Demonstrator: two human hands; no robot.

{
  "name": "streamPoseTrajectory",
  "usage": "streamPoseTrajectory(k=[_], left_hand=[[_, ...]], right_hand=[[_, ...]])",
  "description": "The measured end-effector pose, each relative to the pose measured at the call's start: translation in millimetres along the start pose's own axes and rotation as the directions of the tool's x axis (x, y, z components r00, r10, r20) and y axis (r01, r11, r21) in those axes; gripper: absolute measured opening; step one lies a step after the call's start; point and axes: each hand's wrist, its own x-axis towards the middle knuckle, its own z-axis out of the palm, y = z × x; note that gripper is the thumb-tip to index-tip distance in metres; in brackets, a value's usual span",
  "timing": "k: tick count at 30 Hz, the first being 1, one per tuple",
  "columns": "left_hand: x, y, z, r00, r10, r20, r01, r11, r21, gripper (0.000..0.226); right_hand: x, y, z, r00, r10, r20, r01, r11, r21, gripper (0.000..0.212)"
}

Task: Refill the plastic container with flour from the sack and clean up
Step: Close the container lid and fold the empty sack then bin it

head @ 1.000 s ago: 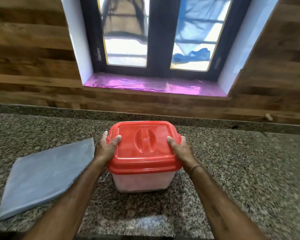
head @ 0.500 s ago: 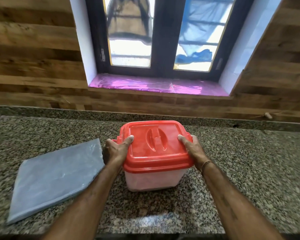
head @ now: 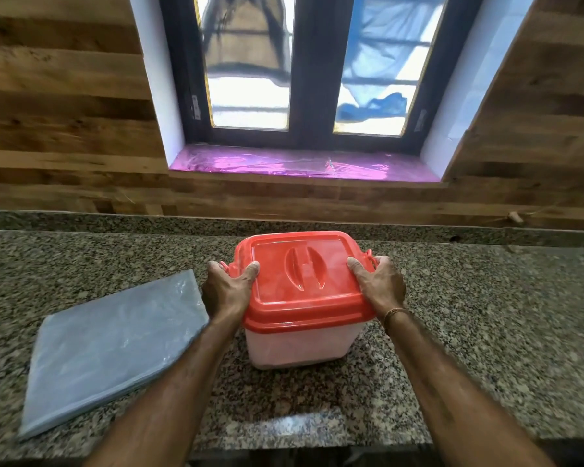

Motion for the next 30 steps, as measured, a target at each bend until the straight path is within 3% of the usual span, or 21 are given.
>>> streamPoseTrajectory(k=[4,8,11,14,17,19,21,23,26,30], left_hand=[[-3,3,0,0.998,0.067,0.006,-0.067,0.997,0.036,0.054],[-2,-2,2,0.995,0.073,0.063,-0.072,0.997,-0.015,0.057],[-2,-7,4,0.988,0.080,0.133,-0.081,0.997,0.006,0.062],[-2,-4,7,0.982,0.102,0.160,-0.122,0.985,0.120,0.049],[0,-1,10,0.979,0.125,0.161,-0.155,0.969,0.192,0.043],[-1,1,7,0.975,0.118,0.186,-0.146,0.978,0.145,0.050],[1,-1,6,0.977,0.032,0.210,-0.044,0.998,0.052,0.062],[4,1,10,0.977,-0.044,0.207,0.049,0.999,-0.017,0.067],[16,11,20,0.992,-0.017,0.121,0.019,1.000,-0.013,0.073],[46,37,45,0.997,-0.008,0.079,0.011,0.999,-0.037,0.089]], right_hand=[[-4,-5,5,0.995,-0.077,-0.058,0.071,0.993,-0.091,0.045],[-7,-4,3,0.992,-0.114,-0.062,0.105,0.987,-0.124,0.042],[-4,0,0,0.996,-0.084,0.030,0.088,0.984,-0.157,0.052],[-3,-5,1,0.988,-0.071,0.140,0.111,0.947,-0.303,0.071],[-3,-10,3,0.981,-0.092,0.172,0.150,0.921,-0.361,0.072],[1,-3,0,0.977,-0.085,0.196,0.141,0.945,-0.295,0.074],[11,10,-3,0.967,-0.021,0.255,0.040,0.997,-0.068,0.077],[19,18,-4,0.952,0.037,0.303,-0.091,0.982,0.165,0.071],[33,19,2,0.968,0.040,0.246,-0.096,0.971,0.221,0.064],[83,7,0,0.981,0.028,0.192,-0.072,0.971,0.227,0.072]])
